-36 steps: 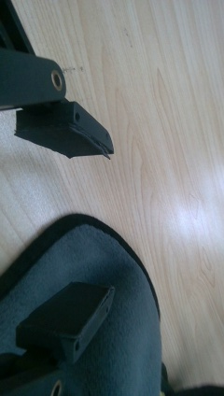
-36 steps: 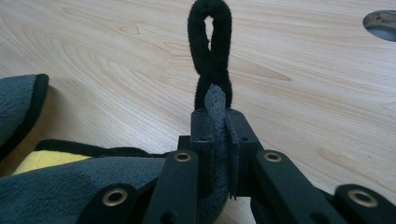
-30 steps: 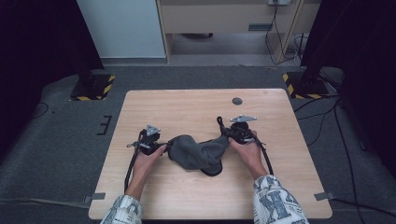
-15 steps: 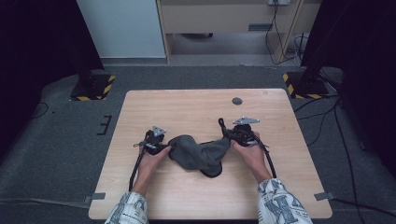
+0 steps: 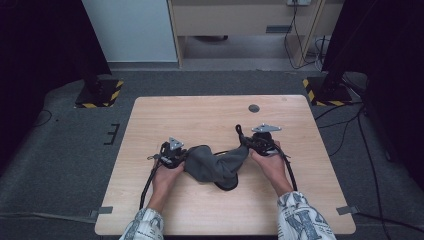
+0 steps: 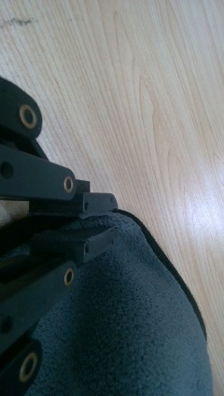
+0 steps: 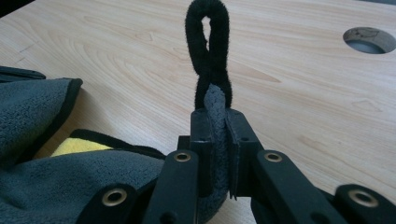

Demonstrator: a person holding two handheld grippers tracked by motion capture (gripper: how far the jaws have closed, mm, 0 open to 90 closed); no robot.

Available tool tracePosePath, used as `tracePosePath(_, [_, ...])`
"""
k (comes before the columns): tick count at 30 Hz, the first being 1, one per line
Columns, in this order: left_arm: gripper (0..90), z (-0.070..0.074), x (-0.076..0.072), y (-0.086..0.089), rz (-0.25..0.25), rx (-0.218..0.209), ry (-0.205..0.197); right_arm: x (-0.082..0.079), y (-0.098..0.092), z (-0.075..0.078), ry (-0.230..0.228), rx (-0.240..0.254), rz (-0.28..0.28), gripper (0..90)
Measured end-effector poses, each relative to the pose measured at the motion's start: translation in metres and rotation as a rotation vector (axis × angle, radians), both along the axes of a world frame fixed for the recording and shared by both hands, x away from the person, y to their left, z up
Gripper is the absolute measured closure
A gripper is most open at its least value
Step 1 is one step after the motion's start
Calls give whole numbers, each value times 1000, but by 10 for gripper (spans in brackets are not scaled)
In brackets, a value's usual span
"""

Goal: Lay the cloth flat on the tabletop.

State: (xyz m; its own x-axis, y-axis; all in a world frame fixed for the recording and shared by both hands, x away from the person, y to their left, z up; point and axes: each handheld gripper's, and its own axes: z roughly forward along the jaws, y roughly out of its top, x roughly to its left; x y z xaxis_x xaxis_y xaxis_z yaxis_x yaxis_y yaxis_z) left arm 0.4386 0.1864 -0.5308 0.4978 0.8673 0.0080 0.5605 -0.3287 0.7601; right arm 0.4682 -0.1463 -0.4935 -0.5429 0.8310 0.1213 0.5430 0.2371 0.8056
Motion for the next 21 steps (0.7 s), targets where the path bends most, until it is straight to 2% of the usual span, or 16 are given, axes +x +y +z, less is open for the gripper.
tracePosePath(5, [836,14,-2,6,19,-41,-38,-1,-1,4,-16,3,4,833])
tracePosePath(9, [840,27,-5,10,31,-78,-78,-4,-4,12,-32,34,-3,832])
tracePosePath(11, [841,31,-5,11,29,-68,-82,-4,-7,17,-38,51,-7,832])
tracePosePath(13, [842,36,-4,13,34,-77,-90,-4,-10,23,-51,65,-15,832])
tracePosePath(21, [847,54,-5,15,23,-84,-126,-5,-24,39,-83,83,-31,832])
